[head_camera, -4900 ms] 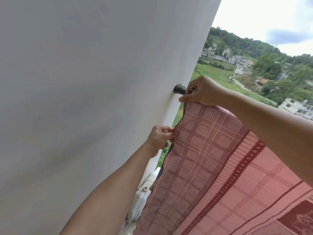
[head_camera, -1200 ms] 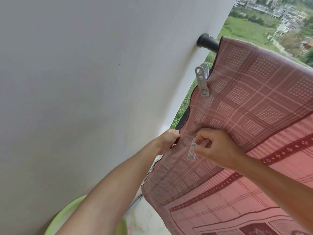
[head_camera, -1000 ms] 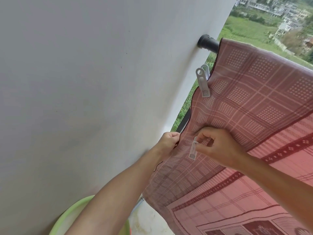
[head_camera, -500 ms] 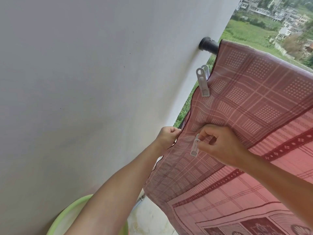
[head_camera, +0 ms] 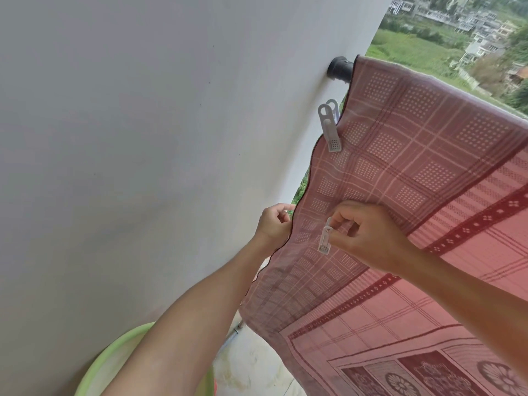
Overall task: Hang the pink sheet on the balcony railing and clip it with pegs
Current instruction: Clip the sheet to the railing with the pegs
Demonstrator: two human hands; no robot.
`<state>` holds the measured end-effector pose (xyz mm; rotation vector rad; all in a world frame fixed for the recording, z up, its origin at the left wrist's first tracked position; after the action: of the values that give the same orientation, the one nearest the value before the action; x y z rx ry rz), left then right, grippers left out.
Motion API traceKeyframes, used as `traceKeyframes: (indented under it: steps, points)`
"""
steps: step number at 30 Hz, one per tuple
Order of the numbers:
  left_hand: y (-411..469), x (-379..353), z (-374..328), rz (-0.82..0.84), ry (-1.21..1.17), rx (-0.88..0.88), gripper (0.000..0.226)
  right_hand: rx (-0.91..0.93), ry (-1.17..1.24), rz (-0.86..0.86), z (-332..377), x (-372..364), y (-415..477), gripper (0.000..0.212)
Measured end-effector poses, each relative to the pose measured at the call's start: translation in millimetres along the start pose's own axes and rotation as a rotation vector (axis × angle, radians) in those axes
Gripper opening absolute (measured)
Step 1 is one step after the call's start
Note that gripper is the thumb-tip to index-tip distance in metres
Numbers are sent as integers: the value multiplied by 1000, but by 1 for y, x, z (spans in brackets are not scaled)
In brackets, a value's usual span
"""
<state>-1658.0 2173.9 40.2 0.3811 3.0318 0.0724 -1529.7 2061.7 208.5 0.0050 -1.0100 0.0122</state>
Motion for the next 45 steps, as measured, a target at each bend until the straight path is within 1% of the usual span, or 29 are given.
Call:
traceKeyframes:
  steps: [1,2,5,7,10,11,12,13,15,16,17,19,20,21,22,23,24,26,28,29,30,32,34,35,36,38,41,43,45]
  points:
    - [0,4,0,-5,32,7,12,20,-27,3,1,-1,2,12]
    - [0,8,-1,-16,47,23,11,41,-55,7,4,-2,3,12]
    - [-2,15,-21,-14,-30,63,11,99,-169,14,11,-7,7,11]
    - [-1,15,-41,108,-146,124,14,122,-224,25,15,-11,9,14]
    - [1,11,-61,383,-260,163,33,135,-222,36,14,-14,10,15]
    - [3,9,-62,438,-273,161,36,136,-220,33,13,-13,9,15]
    - [4,8,-62,448,-270,155,33,131,-215,32,12,-12,8,15]
    - [5,7,-62,414,-254,145,26,123,-209,33,10,-11,7,15]
    - [6,4,-62,270,-281,131,13,108,-198,28,6,-7,5,12]
    - [6,1,-64,189,-292,100,11,101,-194,25,4,-5,4,11]
    - [6,-2,-67,108,-242,29,13,95,-192,23,2,-3,3,11]
    - [7,-6,-67,-20,79,-199,26,92,-189,18,1,1,3,11]
    - [6,-7,-67,-40,244,-313,33,90,-187,14,1,3,3,11]
    - [5,-8,-67,-35,366,-392,41,87,-184,10,1,4,2,11]
    - [4,-9,-68,-26,432,-446,46,84,-184,3,0,5,2,12]
    - [4,-8,-68,-10,470,-456,48,82,-190,-2,1,5,1,12]
    - [3,-7,-68,12,497,-431,48,84,-201,-2,2,4,1,12]
    - [2,-3,-59,44,557,-296,45,96,-232,3,4,2,1,12]
    - [1,5,-36,69,544,-121,31,110,-252,8,8,0,2,12]
    - [-1,12,-25,47,473,-61,22,123,-260,8,11,-2,3,12]
    - [-4,18,-14,27,375,-30,19,140,-272,6,15,-3,5,13]
    - [-16,24,-4,-33,145,11,22,172,-299,2,25,-5,11,15]
    - [-32,23,-2,-98,-14,1,22,202,-315,-17,35,-7,18,14]
    - [-38,21,-2,-110,-28,-13,22,215,-325,-30,39,-8,22,13]
    - [-42,17,-1,-107,-15,-27,21,226,-340,-40,43,-9,25,13]
    - [-45,11,-2,-56,56,-10,11,236,-375,-43,47,-12,31,14]
    - [-42,8,-5,66,179,2,33,225,-407,-36,48,-14,37,16]
    - [-38,8,-3,147,347,-18,28,236,-420,-31,48,-14,38,17]
    - [-31,10,1,201,500,-31,28,239,-438,-19,48,-15,38,17]
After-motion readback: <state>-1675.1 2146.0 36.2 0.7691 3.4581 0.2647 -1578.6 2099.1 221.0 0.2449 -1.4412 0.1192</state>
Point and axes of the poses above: each hand's wrist, its own y-axis towards the middle knuckle, its own x-axis out of the back of the hand, z = x × y, the point moved 1 cm from there along y, towards the middle knuckle, and after that the axes turned 8 degrees about -x, right-handed, at the moved point
